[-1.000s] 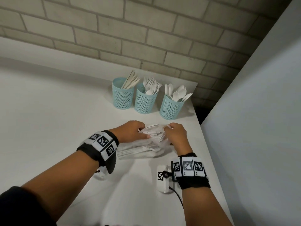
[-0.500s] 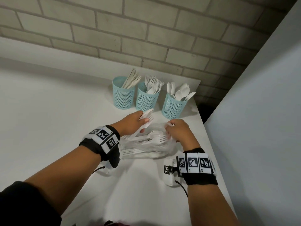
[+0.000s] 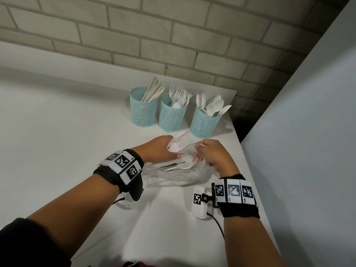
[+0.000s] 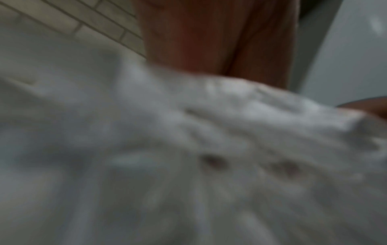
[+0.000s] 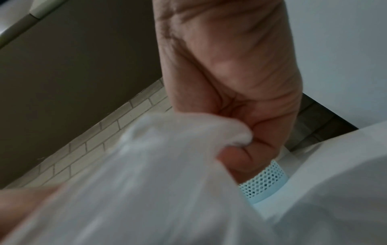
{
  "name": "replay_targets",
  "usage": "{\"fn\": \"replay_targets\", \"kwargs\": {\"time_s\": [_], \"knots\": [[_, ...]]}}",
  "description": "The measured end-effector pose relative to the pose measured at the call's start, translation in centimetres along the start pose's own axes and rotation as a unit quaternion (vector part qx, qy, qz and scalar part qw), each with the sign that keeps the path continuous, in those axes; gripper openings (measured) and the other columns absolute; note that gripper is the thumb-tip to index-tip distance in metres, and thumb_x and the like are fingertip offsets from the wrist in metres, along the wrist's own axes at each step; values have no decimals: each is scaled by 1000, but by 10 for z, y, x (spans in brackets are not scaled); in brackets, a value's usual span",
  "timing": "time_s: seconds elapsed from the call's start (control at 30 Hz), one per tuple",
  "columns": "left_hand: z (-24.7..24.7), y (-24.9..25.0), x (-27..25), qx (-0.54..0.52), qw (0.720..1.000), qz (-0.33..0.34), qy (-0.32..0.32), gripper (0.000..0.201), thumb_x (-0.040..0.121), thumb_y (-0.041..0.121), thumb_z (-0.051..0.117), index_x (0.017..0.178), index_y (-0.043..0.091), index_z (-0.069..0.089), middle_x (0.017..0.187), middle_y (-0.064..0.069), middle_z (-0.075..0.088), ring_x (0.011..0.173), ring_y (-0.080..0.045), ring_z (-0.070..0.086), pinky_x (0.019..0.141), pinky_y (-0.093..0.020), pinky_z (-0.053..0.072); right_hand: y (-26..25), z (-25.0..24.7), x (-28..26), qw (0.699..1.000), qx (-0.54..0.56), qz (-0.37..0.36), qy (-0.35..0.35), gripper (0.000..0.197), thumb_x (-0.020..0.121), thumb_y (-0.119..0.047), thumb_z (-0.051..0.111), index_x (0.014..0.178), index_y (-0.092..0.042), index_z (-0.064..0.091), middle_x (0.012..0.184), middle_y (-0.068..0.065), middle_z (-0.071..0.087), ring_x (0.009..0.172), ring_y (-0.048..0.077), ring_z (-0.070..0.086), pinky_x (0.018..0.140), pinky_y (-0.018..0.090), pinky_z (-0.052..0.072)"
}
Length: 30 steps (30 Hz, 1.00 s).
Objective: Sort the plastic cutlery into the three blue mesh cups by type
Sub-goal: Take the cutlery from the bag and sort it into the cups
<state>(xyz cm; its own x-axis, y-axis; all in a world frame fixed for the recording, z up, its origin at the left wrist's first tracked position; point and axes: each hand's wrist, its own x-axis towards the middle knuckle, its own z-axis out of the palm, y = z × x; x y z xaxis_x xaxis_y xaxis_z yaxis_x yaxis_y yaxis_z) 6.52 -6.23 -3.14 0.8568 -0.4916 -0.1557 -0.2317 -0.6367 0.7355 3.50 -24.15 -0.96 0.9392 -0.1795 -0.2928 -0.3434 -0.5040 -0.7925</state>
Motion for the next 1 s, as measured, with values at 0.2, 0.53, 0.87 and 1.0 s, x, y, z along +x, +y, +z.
{"fn": "replay_targets", "kwargs": {"time_s": [0.2,0.53,0.87,1.0], "knots": [[-27,14,-6,-229,972,20,-48,14,93,8,53,105,2,52,81,-4,46,69,-13,42,61,-22,40,-22,-4,-1,989,-29,-133,55,31,93,-33,53,116,-14,60,108,-6,56,104,11,53,91,26,42],[-30,20,1,-403,914,-31,-31,18,95,20,50,99,5,60,78,2,67,64,-5,51,55,-14,46,-55,15,6,979,99,-176,25,12,82,-20,70,76,-13,62,74,5,64,67,15,58,65,28,47],[-30,15,1,-485,873,-50,16,16,94,9,50,108,3,57,70,3,72,61,0,66,51,-13,49,-54,14,14,962,234,-139,16,11,87,-1,60,93,-10,62,83,3,67,67,11,63,63,18,53],[-27,12,2,-487,871,-57,40,24,91,8,54,113,-3,58,77,-2,71,67,-6,67,64,-16,56,-56,17,16,962,245,-123,-9,17,86,-2,63,103,-3,64,84,6,68,58,8,66,59,17,54]]}}
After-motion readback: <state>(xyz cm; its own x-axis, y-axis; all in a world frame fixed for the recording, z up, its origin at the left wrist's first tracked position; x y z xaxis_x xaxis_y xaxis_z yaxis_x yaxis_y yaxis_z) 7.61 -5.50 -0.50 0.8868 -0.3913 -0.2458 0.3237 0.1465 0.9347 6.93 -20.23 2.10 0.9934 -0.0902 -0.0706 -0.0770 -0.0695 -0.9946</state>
